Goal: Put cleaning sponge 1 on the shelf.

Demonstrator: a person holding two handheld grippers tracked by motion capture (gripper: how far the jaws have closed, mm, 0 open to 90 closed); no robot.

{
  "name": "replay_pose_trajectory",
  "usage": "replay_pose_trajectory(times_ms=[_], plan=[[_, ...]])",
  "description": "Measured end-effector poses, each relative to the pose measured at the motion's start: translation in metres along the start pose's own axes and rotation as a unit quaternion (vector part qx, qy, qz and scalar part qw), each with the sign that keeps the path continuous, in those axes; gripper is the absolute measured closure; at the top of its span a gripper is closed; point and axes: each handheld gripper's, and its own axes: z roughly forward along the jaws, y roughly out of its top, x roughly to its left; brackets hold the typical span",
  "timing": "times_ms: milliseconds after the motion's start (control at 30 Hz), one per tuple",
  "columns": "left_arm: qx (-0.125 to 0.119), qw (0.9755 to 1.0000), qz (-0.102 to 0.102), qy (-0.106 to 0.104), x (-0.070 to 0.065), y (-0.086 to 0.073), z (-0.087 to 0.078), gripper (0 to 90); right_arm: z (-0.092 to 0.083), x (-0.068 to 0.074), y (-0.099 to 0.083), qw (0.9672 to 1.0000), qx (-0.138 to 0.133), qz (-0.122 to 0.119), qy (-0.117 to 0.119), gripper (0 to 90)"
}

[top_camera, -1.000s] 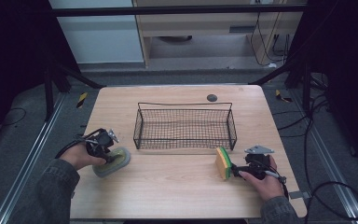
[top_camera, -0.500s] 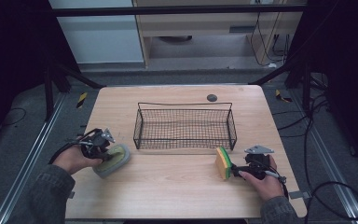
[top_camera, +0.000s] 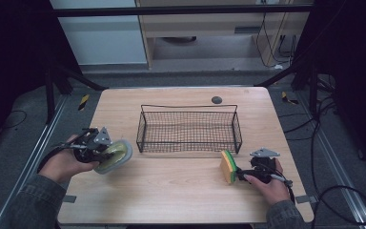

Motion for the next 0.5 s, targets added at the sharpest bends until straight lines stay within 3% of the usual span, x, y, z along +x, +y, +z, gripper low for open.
replay_pose_trajectory(times_ms=[500], plan=[[0.002,0.9988,0.036,0.033,0.017,0.049,-0.009,71.0,-0.001,-0.008,-0.002,0.9999,-0.001,0.006,-0.008,1.1]])
